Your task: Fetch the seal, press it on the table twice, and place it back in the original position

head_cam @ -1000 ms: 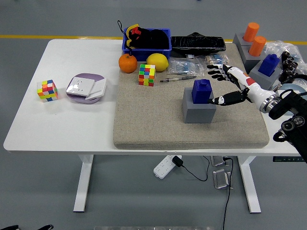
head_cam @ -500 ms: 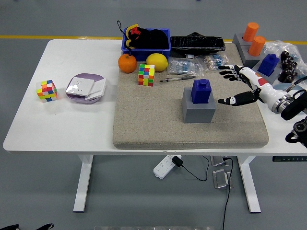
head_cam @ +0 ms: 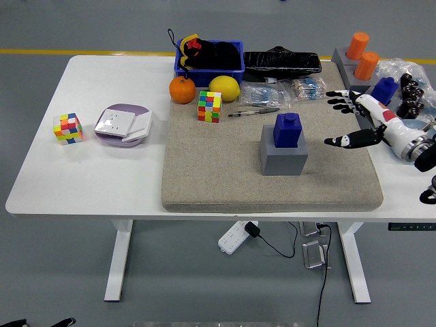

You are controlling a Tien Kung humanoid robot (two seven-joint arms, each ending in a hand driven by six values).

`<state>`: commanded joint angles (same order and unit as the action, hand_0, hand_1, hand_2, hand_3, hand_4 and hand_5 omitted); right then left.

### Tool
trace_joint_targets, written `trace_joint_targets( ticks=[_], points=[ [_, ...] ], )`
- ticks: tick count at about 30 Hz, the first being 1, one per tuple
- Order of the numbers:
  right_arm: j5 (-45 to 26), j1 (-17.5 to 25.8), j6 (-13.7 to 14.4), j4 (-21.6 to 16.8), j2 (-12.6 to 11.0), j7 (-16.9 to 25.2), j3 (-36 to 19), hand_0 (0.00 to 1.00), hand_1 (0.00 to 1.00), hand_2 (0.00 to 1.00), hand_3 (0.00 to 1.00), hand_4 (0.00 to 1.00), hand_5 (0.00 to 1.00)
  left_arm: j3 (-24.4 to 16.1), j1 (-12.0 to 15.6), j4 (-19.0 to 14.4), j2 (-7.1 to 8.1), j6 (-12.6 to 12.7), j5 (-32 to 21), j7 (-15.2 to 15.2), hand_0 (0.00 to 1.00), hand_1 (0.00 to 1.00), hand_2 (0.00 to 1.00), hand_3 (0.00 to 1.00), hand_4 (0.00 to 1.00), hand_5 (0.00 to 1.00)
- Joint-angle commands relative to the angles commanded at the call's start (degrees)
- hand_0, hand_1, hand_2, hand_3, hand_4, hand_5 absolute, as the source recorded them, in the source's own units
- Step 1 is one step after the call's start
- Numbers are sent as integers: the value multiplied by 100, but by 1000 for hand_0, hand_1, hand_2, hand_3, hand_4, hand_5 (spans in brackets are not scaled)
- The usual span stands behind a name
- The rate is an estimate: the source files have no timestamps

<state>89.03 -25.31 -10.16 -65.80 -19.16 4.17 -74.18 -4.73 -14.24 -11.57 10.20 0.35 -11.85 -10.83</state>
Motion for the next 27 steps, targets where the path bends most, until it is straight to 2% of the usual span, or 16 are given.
trace_joint_targets(
  ticks=[6,8,10,19,23,27],
  points=[
    [3,4,-1,-2,-2,0,-21,849,811,805,854,998,2,1,-1,0,0,0,-1,1,812,784,760,798,676,428],
    [50,163,11,-85,-114,-7,-341,847,807,805,853,998,2,-56,20,5,6,2,45,-25,812,783,760,798,676,425],
    [66,214,18,-106,-129,-6,-540,847,807,805,853,998,2,-64,24,6,4,1,50,-27,812,783,760,798,676,425],
    [70,234,18,-114,-134,-7,-601,846,806,802,846,998,13,-53,19,4,4,1,40,-23,812,783,760,798,677,429],
    [168,564,11,-239,-321,-28,-1338,846,806,802,846,998,13,-68,10,7,13,5,39,-24,812,783,760,798,677,429],
    [209,712,0,-285,-405,-40,-1631,846,805,802,845,998,17,5,-5,2,13,2,-46,9,813,783,760,798,676,428]
  ],
)
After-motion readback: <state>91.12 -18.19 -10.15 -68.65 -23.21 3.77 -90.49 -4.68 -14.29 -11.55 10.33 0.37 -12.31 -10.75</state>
